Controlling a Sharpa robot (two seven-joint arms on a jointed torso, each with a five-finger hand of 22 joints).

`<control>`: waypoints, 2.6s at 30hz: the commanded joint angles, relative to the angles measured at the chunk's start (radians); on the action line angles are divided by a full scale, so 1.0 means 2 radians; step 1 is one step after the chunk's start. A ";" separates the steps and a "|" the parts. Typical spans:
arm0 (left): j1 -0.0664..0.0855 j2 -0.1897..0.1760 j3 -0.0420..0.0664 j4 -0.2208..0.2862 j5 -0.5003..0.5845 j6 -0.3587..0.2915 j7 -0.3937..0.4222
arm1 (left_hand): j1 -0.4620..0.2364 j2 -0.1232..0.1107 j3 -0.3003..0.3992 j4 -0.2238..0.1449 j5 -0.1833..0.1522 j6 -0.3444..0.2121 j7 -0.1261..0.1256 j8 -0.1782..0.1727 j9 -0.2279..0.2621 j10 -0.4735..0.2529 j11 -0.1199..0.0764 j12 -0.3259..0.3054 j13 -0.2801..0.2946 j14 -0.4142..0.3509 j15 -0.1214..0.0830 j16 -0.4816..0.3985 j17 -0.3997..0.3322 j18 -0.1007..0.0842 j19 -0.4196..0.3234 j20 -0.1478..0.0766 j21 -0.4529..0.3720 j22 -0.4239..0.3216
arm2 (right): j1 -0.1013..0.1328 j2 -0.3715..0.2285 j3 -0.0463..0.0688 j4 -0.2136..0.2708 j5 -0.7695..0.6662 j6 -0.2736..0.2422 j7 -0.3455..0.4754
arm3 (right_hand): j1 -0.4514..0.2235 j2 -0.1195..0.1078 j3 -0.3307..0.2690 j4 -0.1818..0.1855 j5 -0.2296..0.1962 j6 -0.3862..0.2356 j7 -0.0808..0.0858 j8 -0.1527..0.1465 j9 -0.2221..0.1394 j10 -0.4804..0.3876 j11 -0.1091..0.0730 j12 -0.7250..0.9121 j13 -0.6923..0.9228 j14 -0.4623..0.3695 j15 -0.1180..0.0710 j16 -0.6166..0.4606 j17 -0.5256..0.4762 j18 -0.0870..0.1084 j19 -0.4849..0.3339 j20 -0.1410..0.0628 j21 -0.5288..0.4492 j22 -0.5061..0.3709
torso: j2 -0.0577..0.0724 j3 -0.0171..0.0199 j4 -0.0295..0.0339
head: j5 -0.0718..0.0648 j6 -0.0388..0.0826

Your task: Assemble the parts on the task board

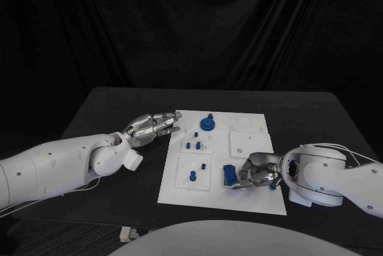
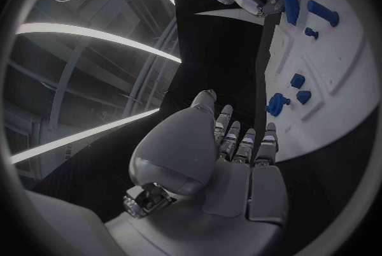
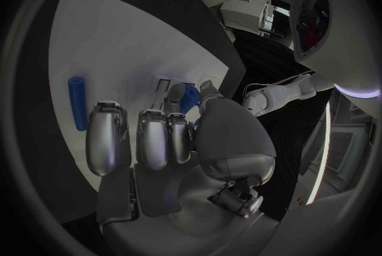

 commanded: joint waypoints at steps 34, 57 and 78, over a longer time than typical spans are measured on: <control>-0.002 0.000 0.000 0.001 0.002 0.011 0.010 | 0.001 0.009 0.006 0.000 0.005 0.005 0.001 0.005 0.001 0.001 0.004 0.004 0.001 0.003 0.006 0.004 0.001 0.006 0.007 -0.001 0.004 0.004 | 0.003 0.006 0.000 -0.014 -0.012 -0.004 0.010 | 0.016 0.022 0.011 0.004 0.133 0.023 -0.005 0.000 0.028 0.052 -0.006 0.001 0.132 0.044 -0.006 0.010 0.091 0.001 0.025 -0.005 0.018 0.109 | 0.000 0.0000 0.0001 | 0.002 0.000; -0.004 0.000 0.000 -0.001 0.002 0.013 0.008 | 0.001 0.009 0.006 0.000 0.005 0.003 0.001 0.004 0.000 0.001 0.004 0.004 0.001 0.003 0.006 0.004 0.001 0.006 0.008 0.000 0.004 0.004 | 0.001 0.021 0.000 -0.023 -0.012 0.004 0.007 | 0.088 0.021 0.042 -0.052 0.144 0.041 -0.011 0.010 0.041 0.052 -0.011 0.001 0.132 0.043 -0.010 0.009 0.088 0.002 0.024 -0.009 0.017 0.109 | 0.000 0.0000 -0.0001 | 0.003 0.000; -0.007 0.000 0.000 -0.003 0.002 0.015 0.005 | 0.001 0.010 0.007 0.000 0.005 0.003 0.001 0.004 0.000 0.001 0.005 0.004 0.001 0.003 0.006 0.004 0.001 0.006 0.008 0.000 0.005 0.004 | 0.000 0.008 0.000 -0.010 -0.012 -0.005 0.025 | 0.050 -0.022 0.016 -0.035 -0.011 0.040 -0.002 0.009 0.061 0.052 -0.004 0.001 0.132 0.043 -0.004 0.008 0.086 0.002 0.024 -0.004 0.016 0.108 | 0.000 0.0000 0.0000 | 0.004 0.000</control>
